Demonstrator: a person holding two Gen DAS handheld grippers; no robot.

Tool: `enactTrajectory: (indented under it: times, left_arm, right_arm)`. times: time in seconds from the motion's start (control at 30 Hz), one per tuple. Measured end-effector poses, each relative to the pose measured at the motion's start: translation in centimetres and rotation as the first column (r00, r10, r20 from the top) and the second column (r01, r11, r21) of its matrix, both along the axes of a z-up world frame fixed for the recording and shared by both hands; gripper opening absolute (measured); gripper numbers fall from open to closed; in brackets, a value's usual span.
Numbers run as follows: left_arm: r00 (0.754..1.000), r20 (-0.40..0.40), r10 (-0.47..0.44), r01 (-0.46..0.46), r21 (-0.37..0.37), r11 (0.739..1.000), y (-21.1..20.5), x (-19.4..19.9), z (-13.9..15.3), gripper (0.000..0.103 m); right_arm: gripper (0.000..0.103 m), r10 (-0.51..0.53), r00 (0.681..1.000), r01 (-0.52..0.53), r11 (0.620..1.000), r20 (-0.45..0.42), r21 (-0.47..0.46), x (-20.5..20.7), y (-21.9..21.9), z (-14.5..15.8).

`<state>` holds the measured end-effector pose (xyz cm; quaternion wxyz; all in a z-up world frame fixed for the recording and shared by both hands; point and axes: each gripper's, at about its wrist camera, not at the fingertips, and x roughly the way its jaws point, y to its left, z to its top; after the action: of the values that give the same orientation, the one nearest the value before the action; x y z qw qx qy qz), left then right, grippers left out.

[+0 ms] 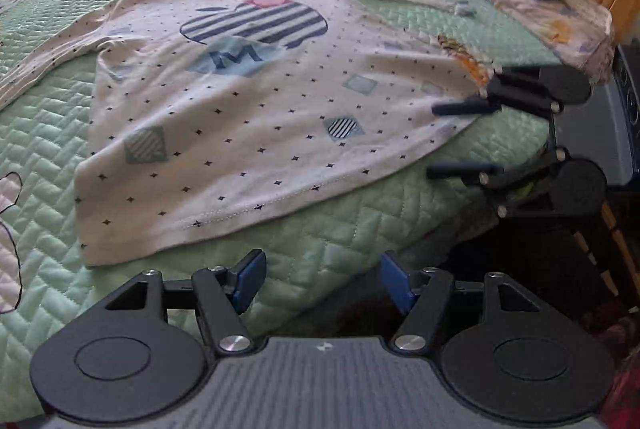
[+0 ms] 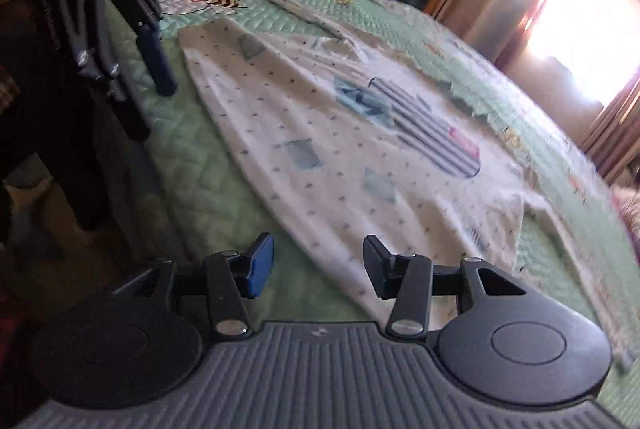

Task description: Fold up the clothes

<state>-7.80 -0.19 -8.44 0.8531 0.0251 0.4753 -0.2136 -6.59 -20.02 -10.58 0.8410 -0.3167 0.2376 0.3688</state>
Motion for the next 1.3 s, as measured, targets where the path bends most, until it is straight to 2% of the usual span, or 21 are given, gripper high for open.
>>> enactTrajectory:
  times: [0.1, 0.27, 0.4, 0.43, 0.53, 0.7, 0.8, 0.87, 1.1, 1.2, 1.3]
  left_arm:
    - [1.000, -0.002, 0.006, -0.006, -0.014, 1.000, -0.4, 0.7, 0.2, 0.069]
    - [0.999, -0.018, 0.033, -0.034, -0.061, 0.998, -0.1, 2.1, 0.5, 0.070]
    - [0.998, -0.019, 0.053, -0.054, -0.060, 0.997, -0.2, 3.1, 0.5, 0.070]
    - [0.998, -0.020, 0.060, -0.061, -0.066, 0.996, 0.0, 3.2, 0.5, 0.070]
    - [0.996, -0.034, 0.085, -0.088, -0.100, 0.991, 0.6, 3.6, 0.5, 0.071]
    - [0.984, -0.087, 0.158, -0.174, -0.235, 0.956, 2.2, 5.1, 0.3, 0.073]
    - [0.968, -0.135, 0.211, -0.243, -0.294, 0.924, 3.2, 6.4, -0.1, 0.073]
    - [0.959, -0.159, 0.237, -0.277, -0.322, 0.906, 3.9, 7.0, -0.2, 0.073]
    - [0.950, -0.178, 0.256, -0.304, -0.346, 0.888, 4.5, 8.6, -0.2, 0.074]
    - [0.945, -0.180, 0.274, -0.322, -0.354, 0.878, 4.7, 9.9, -0.5, 0.074]
    - [0.932, -0.196, 0.304, -0.358, -0.385, 0.851, 5.5, 11.6, -1.0, 0.074]
  right_arm:
    - [0.051, -0.020, 1.000, 0.020, 0.997, 0.004, 0.070, 1.5, 0.3, 0.8]
    - [0.052, -0.072, 0.993, 0.093, 0.966, -0.095, 0.240, 5.0, -0.4, 2.7]
    - [0.052, -0.134, 0.983, 0.159, 0.962, -0.122, 0.223, 7.6, -0.3, 1.8]
    - [0.052, -0.133, 0.981, 0.165, 0.957, -0.141, 0.239, 7.8, -0.5, 1.8]
    - [0.052, -0.034, 0.978, 0.099, 0.944, -0.205, 0.315, 6.2, -1.4, 2.2]
    - [0.052, 0.056, 0.991, -0.027, 0.975, -0.123, 0.220, 1.3, -0.4, 0.9]
    - [0.052, 0.076, 0.993, -0.056, 0.979, -0.095, 0.197, -0.3, 0.2, 0.4]
    - [0.053, 0.047, 0.998, -0.039, 0.985, -0.046, 0.169, -0.5, 0.6, 0.3]
    - [0.053, -0.026, 0.998, 0.034, 0.983, -0.049, 0.181, 2.0, 0.2, 0.6]
    - [0.053, -0.059, 0.998, 0.064, 0.989, -0.035, 0.133, 3.9, 0.3, 0.0]
    - [0.058, -0.143, 0.985, 0.160, 0.968, -0.099, 0.191, 7.1, -0.6, -0.1]
